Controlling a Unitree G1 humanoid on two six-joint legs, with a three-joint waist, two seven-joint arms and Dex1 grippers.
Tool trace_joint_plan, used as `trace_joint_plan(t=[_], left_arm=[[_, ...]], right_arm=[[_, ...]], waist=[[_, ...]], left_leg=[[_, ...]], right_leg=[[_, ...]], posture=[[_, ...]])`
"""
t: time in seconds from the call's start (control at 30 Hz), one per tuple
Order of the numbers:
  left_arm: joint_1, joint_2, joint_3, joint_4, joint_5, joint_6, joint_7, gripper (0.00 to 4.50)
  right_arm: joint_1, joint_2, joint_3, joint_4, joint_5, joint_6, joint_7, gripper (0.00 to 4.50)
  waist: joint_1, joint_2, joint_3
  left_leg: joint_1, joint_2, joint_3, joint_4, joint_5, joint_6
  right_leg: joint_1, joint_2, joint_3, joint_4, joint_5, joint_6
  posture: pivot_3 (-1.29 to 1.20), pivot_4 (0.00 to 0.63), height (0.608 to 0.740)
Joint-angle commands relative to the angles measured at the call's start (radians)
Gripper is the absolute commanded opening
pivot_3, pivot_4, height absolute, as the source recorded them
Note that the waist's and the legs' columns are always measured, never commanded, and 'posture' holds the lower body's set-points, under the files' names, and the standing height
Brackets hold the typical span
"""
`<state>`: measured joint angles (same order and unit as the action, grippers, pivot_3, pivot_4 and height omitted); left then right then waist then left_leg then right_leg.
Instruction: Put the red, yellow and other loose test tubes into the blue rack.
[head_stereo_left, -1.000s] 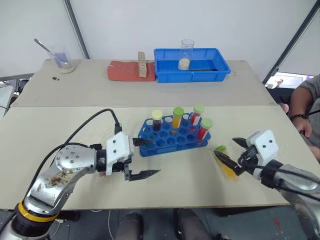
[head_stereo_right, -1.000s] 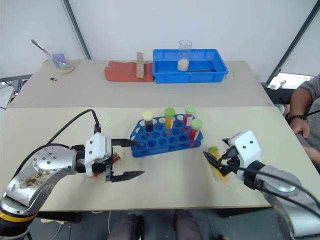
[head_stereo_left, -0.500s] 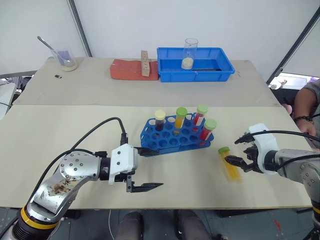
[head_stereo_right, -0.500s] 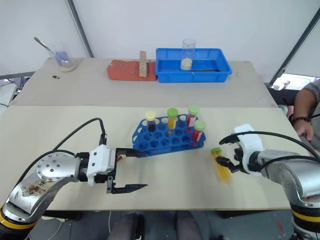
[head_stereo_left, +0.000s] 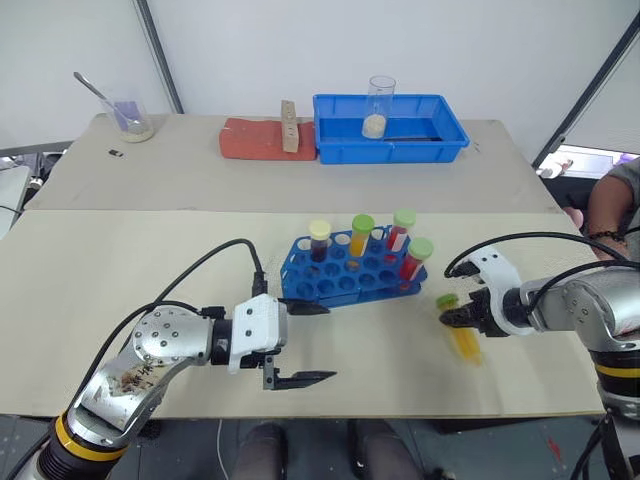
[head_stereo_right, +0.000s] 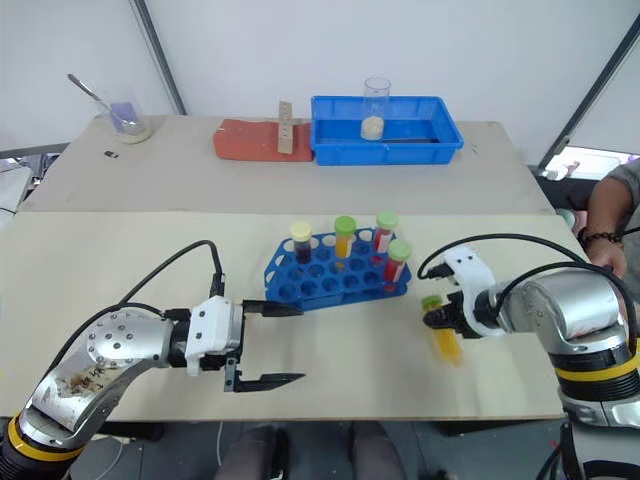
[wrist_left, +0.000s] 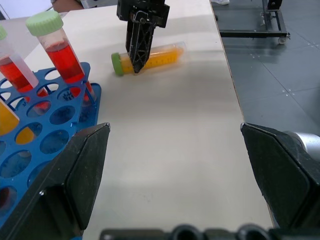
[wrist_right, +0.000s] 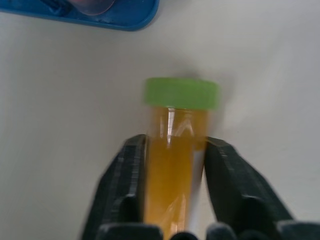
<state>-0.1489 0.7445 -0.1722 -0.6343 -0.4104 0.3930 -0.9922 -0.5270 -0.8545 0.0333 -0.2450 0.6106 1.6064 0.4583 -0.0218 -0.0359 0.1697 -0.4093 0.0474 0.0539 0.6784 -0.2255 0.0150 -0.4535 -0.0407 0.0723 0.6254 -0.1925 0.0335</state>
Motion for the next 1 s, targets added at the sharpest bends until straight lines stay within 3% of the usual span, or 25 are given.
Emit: trace_joint_plan(t=[0.03,0.17,0.33,0.5,0.57,0.67,0.77,1.0], left_arm=[[-0.008,-0.006,0.000,-0.010,0.005,-0.023,0.003,4.50],[-0.001,-0.013,0.006,0.000,0.003,-0.026,0.002,4.50],[0.020,-0.023,0.085,0.023,-0.063,-0.004,0.010,4.50],[0.033,-0.008,0.198,0.070,-0.137,0.002,-0.007,4.50],[0.028,0.001,0.225,0.091,-0.150,0.003,-0.017,4.50],[0.010,0.031,0.257,0.140,-0.149,-0.002,-0.035,4.50],[-0.010,0.039,0.271,0.166,-0.162,-0.003,-0.042,4.50],[-0.023,0.044,0.257,0.140,-0.192,0.011,-0.068,4.50]], right_arm=[[-0.018,-0.023,0.003,-0.002,0.007,0.008,0.007,0.97],[0.009,-0.055,-0.019,-0.041,0.036,0.008,0.023,0.97],[0.096,-0.099,-0.124,-0.242,0.140,0.001,0.111,0.97],[0.174,0.080,-0.301,-0.458,0.280,-0.086,0.139,0.97],[0.187,0.212,-0.345,-0.478,0.321,-0.162,0.110,0.97],[0.228,0.402,-0.279,-0.499,0.220,-0.441,0.057,0.97],[0.242,0.497,-0.192,-0.455,0.089,-0.652,0.022,0.97],[0.290,0.599,-0.033,-0.285,-0.150,-1.071,0.036,0.97]], waist=[[0.000,0.000,0.000],[0.000,0.000,0.000],[0.004,0.000,0.000],[-0.003,0.000,0.000],[-0.002,0.000,0.000],[-0.004,0.000,0.000],[-0.009,0.000,0.000],[-0.017,0.000,0.000]], left_leg=[[0.000,0.000,0.000,0.000,0.000,0.000],[0.000,0.000,0.000,0.000,0.000,0.000],[-0.001,0.000,0.000,-0.001,0.000,0.000],[-0.001,0.002,-0.002,-0.001,0.000,0.000],[0.000,0.003,-0.003,-0.001,0.000,0.000],[0.001,0.003,-0.003,0.000,0.000,0.000],[0.000,0.002,-0.002,0.000,0.000,0.000],[-0.002,0.001,-0.001,-0.001,0.000,0.000]], right_leg=[[0.000,0.000,0.000,0.000,0.000,0.000],[0.000,0.000,0.000,0.000,0.000,0.000],[-0.001,0.000,0.000,0.000,0.000,0.001],[-0.001,0.003,-0.001,0.001,0.003,0.006],[-0.001,0.004,-0.001,0.001,0.002,0.004],[-0.001,0.004,-0.001,0.001,0.000,0.001],[-0.001,0.003,-0.001,0.001,0.000,0.000],[-0.002,0.001,-0.001,0.000,0.003,0.005]], posture=[[0.00,0.150,0.740],[0.00,0.150,0.740],[0.00,0.150,0.740],[0.00,0.150,0.740],[0.00,0.150,0.740],[0.00,0.150,0.740],[0.00,0.150,0.740],[0.00,0.150,0.740]])
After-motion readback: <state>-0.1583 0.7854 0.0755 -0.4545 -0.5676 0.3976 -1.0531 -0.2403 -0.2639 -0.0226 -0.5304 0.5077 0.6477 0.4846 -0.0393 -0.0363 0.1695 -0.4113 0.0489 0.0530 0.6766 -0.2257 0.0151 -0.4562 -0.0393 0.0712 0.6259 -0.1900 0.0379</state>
